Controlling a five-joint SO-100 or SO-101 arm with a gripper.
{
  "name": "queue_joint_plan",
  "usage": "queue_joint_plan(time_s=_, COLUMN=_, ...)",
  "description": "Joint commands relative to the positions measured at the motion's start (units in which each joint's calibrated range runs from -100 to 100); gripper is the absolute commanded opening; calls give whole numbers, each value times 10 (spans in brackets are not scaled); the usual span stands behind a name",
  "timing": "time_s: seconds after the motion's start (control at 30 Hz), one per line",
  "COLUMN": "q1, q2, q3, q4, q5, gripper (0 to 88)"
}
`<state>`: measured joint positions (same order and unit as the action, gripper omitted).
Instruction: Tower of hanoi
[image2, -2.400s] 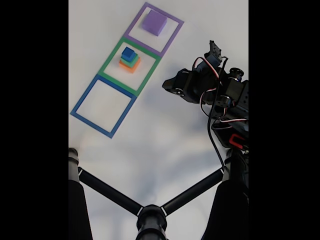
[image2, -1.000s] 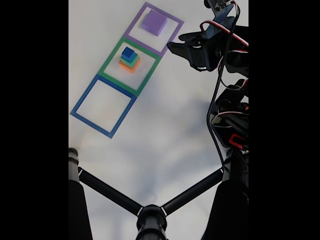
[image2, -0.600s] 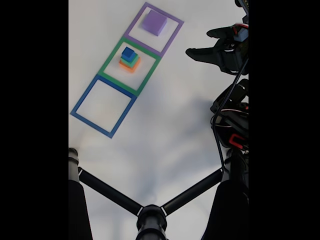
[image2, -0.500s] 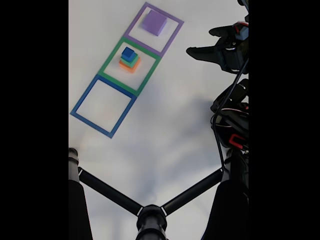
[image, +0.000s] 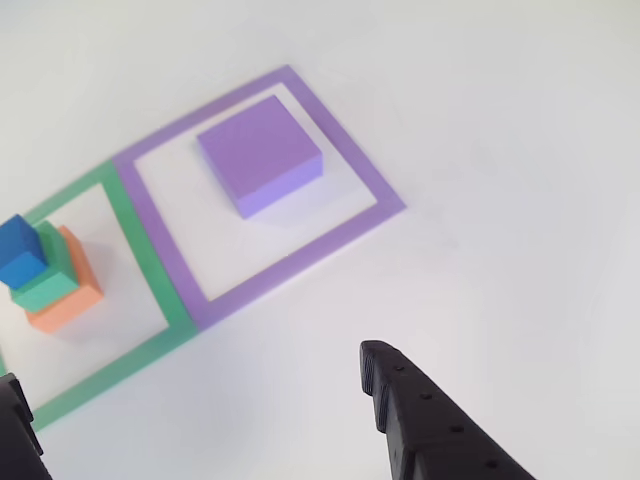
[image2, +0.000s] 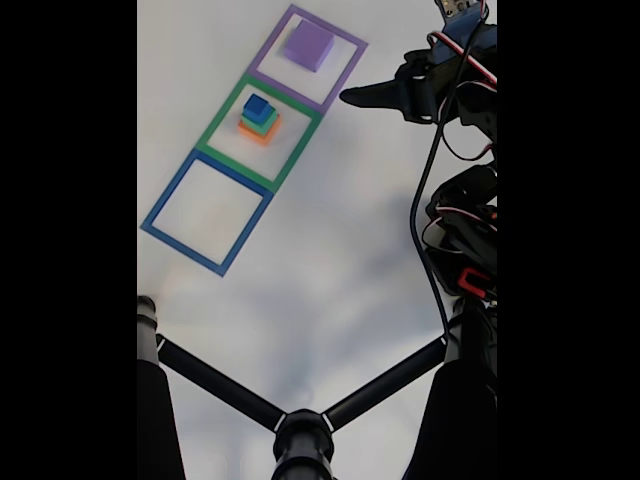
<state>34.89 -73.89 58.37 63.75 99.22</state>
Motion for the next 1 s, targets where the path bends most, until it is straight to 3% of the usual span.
queue_joint_plan(time_s=0.0, q1=25, q2=-21, q3=86, q4=-107, q5=8, gripper=456)
queue_joint_plan(time_s=0.2, q1=35, q2=2, q3=200, q4=-266, q5=8, gripper=443)
queue_joint_plan(time_s=0.53, q1=32, q2=194, q3=328, q4=-648, q5=8, gripper=474)
queue_joint_plan(time_s=0.97, q1=60, q2=453, q3=336, q4=-942, q5=8, gripper=515)
